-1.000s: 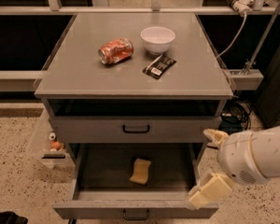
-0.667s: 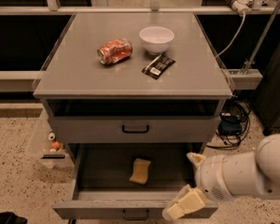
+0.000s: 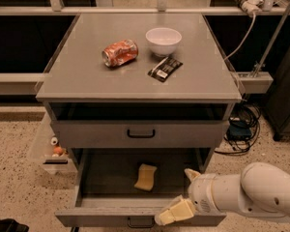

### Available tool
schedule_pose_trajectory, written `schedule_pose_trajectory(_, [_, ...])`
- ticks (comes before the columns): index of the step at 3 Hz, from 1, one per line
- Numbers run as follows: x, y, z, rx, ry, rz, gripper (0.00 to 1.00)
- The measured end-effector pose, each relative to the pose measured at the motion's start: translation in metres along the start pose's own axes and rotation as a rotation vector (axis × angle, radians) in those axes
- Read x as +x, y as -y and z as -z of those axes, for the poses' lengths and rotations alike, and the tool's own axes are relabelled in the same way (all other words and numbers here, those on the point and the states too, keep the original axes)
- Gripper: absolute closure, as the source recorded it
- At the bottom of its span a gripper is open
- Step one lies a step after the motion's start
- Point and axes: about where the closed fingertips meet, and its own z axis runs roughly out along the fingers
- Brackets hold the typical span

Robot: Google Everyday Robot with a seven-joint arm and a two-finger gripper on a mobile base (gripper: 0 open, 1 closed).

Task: Pick sponge from middle drawer and place on counter

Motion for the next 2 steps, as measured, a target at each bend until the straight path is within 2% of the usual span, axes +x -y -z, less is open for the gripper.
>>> schedule_pose_trajectory(1, [-0.001,-0.003,0.001,-0.001,0.016,-0.005,0.0])
schedule_pose_trajectory(2, [-0.01,0.02,-0.024,0.024,0.116,-0.032,0.0])
